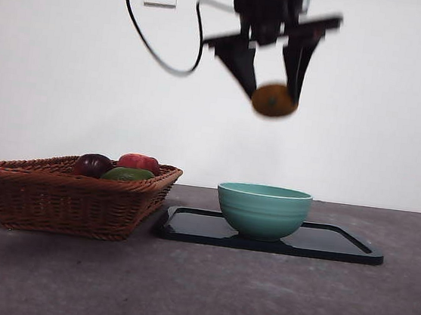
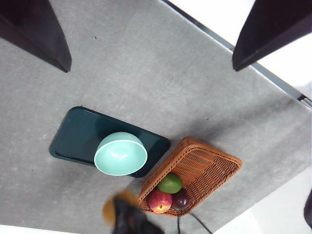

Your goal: Pick up the wifruite, put it on the bowl, pick up the plate, put it on desk

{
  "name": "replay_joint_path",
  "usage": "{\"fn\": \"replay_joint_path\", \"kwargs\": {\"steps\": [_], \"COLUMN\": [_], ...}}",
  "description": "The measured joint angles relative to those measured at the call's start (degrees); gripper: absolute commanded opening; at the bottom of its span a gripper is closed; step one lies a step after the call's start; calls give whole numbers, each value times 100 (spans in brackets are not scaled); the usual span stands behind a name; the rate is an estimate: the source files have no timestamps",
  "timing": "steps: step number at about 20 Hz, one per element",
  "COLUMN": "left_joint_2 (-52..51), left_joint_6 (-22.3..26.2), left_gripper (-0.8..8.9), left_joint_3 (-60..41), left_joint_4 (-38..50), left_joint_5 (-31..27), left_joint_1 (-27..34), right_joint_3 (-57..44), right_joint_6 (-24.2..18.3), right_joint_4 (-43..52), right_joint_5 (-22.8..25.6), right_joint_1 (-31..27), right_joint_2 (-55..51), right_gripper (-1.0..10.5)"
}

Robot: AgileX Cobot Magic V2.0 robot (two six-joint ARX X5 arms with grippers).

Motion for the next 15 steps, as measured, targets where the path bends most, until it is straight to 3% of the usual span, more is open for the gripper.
{"fn": "replay_joint_path", "kwargs": {"steps": [6, 15], "left_joint_2": [-212, -1910], "left_joint_6": [-68, -299], "left_gripper": [241, 241], "left_joint_3": [11, -1029], "left_joint_4": [-9, -17], "left_joint_5": [2, 457], "left_joint_1": [39, -11], "right_joint_3": [0, 0], "right_joint_6": [-7, -7], "right_joint_4": [-11, -136], "right_joint_5": [138, 140], "right_joint_1": [0, 0], "right_joint_2": [0, 0], "right_gripper": [551, 551]}}
